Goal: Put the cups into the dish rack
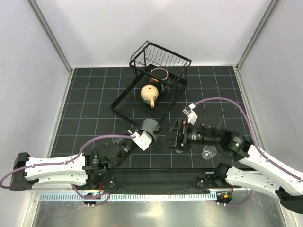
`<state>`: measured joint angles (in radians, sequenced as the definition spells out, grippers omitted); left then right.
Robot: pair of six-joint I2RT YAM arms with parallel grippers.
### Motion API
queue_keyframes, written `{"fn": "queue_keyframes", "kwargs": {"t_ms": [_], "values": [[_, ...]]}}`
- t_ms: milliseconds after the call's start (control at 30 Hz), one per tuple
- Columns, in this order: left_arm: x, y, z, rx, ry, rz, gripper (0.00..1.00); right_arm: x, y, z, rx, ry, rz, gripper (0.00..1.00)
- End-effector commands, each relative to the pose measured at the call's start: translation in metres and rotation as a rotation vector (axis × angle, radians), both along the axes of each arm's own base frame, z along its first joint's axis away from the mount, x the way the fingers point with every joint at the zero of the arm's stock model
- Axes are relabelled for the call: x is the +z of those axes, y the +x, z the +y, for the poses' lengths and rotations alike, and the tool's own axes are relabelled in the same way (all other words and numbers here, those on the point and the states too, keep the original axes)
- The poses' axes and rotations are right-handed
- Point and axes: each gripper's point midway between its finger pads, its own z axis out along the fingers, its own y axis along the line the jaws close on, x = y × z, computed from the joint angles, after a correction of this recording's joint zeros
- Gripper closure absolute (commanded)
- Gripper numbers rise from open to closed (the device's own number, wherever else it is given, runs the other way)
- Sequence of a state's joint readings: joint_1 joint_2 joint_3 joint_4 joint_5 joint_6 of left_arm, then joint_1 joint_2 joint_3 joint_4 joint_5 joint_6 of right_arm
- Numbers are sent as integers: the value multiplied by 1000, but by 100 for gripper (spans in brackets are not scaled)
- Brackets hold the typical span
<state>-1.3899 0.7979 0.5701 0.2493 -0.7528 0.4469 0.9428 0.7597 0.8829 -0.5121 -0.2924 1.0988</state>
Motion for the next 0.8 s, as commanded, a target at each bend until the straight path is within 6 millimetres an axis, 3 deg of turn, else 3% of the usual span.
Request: {"fn": "queue_keyframes", "kwargs": {"t_ms": [0, 133, 367, 567, 700, 767], "values": [[70, -7, -9, -91, -91, -241, 100, 45, -7, 18, 59, 162, 87, 9], [74, -17, -12, -168, -88, -285, 100, 53, -5, 26, 75, 203, 158, 12], [85, -32, -7, -249, -92, -344, 100, 47, -3, 34, 91, 242, 293, 20], [72, -36, -12, -287, 11, -389, 100, 41, -3, 43, 116, 253, 397, 36], [67, -34, -14, -283, 51, -401, 100, 43, -3, 47, 136, 242, 423, 52], [68, -36, -14, -295, 54, -412, 100, 45, -3, 49, 144, 242, 424, 54]]}}
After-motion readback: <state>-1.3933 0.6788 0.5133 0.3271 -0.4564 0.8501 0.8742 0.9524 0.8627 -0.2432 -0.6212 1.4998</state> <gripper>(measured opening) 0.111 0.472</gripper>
